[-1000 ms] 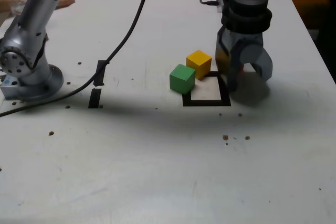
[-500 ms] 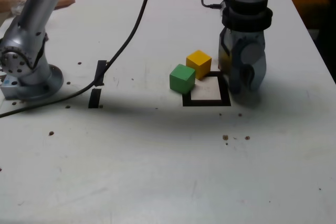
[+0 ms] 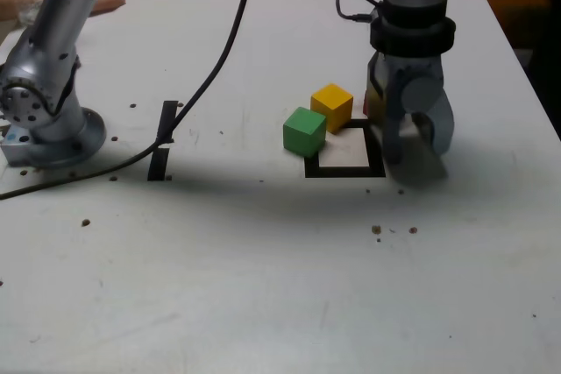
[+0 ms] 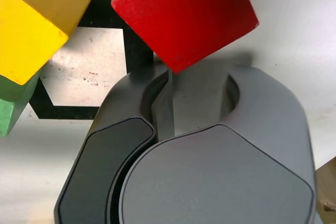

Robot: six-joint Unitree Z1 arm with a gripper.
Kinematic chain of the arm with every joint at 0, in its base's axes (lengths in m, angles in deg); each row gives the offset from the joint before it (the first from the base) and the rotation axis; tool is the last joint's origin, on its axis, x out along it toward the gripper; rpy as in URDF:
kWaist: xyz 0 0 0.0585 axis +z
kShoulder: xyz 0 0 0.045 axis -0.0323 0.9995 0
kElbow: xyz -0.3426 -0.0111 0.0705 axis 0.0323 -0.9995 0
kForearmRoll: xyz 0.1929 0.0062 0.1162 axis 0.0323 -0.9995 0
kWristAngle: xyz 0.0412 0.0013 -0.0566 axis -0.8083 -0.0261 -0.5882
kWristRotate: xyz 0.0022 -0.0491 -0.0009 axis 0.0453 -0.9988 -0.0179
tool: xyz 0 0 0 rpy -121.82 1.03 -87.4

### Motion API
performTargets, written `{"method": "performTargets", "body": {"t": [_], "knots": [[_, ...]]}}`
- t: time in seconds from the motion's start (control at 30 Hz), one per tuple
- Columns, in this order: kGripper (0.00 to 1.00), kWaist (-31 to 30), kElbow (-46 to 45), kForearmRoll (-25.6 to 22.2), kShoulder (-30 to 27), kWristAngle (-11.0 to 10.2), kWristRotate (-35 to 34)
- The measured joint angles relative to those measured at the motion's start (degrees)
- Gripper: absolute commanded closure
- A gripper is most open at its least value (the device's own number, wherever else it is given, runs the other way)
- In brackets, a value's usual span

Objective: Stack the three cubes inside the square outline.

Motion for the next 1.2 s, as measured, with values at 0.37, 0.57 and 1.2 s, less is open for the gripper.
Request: {"method": "performTargets", "body": {"t": [0.37,0.57,1.2], "knots": [[0.17,0.33,-2.19,0.38,-1.75,1.53,-1.61],[0.16,1.84,-3.86,-0.3,-4.07,1.54,-4.2],[0.16,5.18,1.28,-5.23,-3.81,-8.29,-16.9]]}}
